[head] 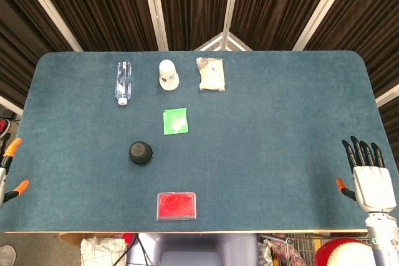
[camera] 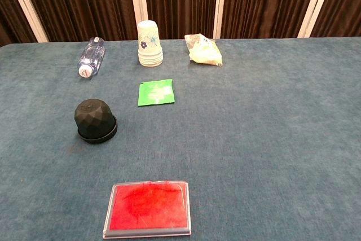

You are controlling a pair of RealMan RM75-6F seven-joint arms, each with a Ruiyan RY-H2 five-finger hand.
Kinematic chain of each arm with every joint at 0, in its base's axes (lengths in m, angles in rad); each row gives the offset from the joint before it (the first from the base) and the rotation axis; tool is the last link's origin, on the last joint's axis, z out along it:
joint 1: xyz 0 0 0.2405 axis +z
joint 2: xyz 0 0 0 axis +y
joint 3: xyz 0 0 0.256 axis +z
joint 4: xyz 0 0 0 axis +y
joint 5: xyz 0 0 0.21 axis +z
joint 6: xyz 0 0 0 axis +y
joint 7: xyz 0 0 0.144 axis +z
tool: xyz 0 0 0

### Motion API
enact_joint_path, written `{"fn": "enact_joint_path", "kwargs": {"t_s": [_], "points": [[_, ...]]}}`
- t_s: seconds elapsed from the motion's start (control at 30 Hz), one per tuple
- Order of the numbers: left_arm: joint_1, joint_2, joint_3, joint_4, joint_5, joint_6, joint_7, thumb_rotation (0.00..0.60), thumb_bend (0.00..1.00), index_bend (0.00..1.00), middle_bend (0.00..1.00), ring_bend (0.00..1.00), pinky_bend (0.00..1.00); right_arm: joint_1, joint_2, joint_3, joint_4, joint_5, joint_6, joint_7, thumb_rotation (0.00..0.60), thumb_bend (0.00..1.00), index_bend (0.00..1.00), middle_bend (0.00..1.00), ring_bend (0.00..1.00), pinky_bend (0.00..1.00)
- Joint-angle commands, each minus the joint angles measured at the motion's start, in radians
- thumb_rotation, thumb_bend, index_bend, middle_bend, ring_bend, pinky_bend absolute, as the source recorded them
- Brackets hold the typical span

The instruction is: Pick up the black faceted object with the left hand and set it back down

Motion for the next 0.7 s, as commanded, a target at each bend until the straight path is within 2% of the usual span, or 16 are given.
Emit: {"fn": "enact_joint_path", "kwargs": {"t_s": [0.03,0.33,0.7], "points": [[0.002,0.002,-0.004,-0.003,-0.003,0.002,-0.007,0.6,0.21,0.12,0.0,0.0,0.02,0.002,-0.008,0.003,0.015,-0.009,0.008,0.015,0.6,0.29,0.05,0.02,0.06,0.01],[0.005,0.001,0.003,-0.005,0.005,0.0,0.001,0.6,0.21,0.11,0.0,0.0,0.02,-0.005,-0.005,0.004,0.035,-0.03,0.032,0.067,0.6,0.29,0.05,0.02,0.06,0.01],[-0.007,0.0,0.001,-0.001,-0.012,-0.037,-0.01,0.6,0.21,0.1,0.0,0.0,0.02,-0.009,-0.013,-0.008,0.031,-0.031,0.028,0.052,0.6,0.28,0.05,0.02,0.06,0.01]]}}
